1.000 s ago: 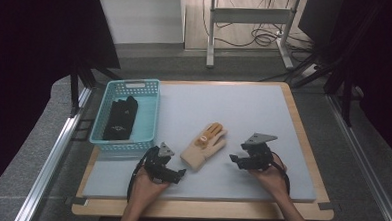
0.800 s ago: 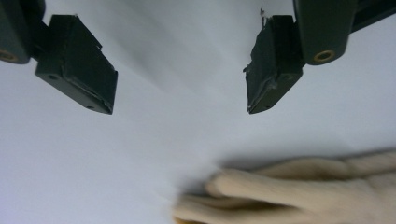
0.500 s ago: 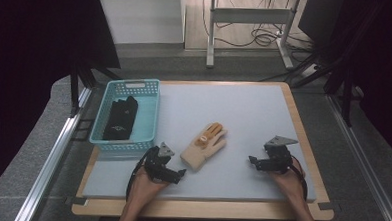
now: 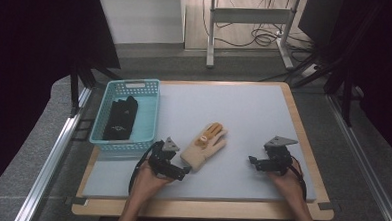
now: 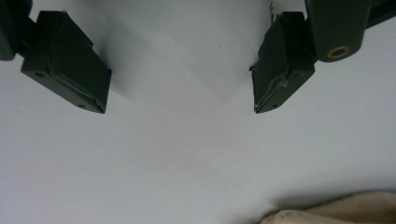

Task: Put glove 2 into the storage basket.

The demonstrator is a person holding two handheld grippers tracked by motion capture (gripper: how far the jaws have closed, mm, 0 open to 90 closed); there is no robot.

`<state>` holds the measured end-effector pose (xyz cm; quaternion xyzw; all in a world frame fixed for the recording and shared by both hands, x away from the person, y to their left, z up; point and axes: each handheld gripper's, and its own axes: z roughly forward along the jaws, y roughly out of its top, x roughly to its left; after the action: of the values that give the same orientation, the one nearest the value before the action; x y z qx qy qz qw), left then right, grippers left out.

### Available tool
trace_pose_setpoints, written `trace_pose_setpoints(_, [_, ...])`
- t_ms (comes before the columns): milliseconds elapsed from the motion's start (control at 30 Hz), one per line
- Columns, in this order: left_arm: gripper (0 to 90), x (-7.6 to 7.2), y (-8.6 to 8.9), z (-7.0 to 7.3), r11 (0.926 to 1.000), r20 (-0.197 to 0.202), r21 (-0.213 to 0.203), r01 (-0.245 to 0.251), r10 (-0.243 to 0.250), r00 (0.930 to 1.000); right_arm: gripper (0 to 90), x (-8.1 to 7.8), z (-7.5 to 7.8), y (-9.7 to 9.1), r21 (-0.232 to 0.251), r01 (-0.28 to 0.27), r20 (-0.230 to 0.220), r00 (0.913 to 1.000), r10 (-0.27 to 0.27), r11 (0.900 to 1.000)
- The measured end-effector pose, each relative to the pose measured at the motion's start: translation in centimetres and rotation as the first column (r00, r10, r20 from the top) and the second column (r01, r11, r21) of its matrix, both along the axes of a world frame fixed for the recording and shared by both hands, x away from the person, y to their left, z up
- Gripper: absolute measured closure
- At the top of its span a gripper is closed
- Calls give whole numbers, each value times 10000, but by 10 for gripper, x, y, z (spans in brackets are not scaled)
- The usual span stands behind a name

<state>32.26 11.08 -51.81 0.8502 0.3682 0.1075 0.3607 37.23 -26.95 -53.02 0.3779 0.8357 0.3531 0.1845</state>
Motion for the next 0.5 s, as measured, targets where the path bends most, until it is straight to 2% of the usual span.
trace_pose_setpoints(133, [10, 14, -13, 12, 9998, -112, -167, 146, -148, 9998, 194, 0, 0, 0, -4, 0, 16, 10000, 0, 10000])
trace_pose_setpoints(200, [8, 28, -24, 17, 9997, -300, -195, 164, -170, 9994, 193, 0, 0, 0, -14, 6, 25, 10000, -6, 10000])
trace_pose_setpoints(233, [8, 28, -24, 17, 9997, -300, -195, 164, -170, 9994, 193, 0, 0, 0, -14, 6, 25, 10000, -6, 10000])
trace_pose_setpoints(300, [8, 38, -35, 17, 9998, -448, -128, 161, -166, 9989, 193, 0, 0, 0, -44, 3, 32, 10000, -2, 10000])
trace_pose_setpoints(333, [7, 42, -39, 17, 9998, -496, -46, 199, -201, 9986, 193, 0, 0, 0, -43, 3, 33, 10000, -2, 10000])
trace_pose_setpoints(400, [3, 54, -56, 13, 9990, -671, 373, 246, -221, 9975, 193, 0, 0, 0, -45, 3, 35, 10000, -3, 10000])
trace_pose_setpoints(467, [0, 59, -62, 11, 9982, -751, 531, 263, -223, 9969, 193, 0, 0, 0, -57, -11, 40, 10000, 11, 10000])
trace_pose_setpoints(500, [0, 64, -70, 7, 9963, -901, 829, 246, -171, 9958, 193, 0, 0, 0, -53, 4, 45, 10000, -4, 10000])
